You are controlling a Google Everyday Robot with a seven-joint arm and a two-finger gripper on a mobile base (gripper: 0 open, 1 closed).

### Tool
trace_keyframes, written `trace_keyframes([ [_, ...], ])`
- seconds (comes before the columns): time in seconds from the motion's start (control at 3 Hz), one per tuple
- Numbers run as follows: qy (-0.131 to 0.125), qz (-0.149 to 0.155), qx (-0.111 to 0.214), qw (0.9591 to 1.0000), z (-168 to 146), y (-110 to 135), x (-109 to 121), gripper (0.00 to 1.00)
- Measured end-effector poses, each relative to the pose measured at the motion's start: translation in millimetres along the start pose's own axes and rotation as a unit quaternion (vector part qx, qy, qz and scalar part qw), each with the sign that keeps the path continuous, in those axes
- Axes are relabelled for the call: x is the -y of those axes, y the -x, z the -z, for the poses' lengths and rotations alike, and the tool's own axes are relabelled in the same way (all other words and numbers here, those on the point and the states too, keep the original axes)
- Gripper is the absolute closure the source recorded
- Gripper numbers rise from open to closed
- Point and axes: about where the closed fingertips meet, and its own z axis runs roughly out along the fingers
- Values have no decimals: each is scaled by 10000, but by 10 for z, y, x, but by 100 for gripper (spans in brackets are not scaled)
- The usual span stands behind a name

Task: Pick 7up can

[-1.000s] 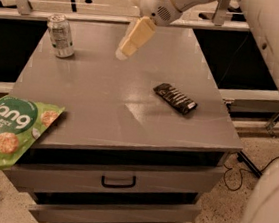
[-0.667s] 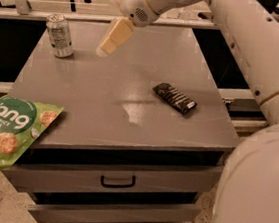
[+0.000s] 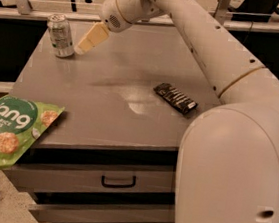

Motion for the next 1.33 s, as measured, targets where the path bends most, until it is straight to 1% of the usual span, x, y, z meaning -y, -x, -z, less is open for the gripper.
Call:
trace_keyframes([
  [0.33, -50, -145, 95, 9998, -296, 132, 87, 0],
  [0.67, 16, -331, 297, 9990, -623, 316, 94, 0],
  [1.0, 96, -400, 434, 9982, -785, 447, 47, 0],
  [1.33, 166, -539, 427, 9975, -949, 442, 14, 18],
])
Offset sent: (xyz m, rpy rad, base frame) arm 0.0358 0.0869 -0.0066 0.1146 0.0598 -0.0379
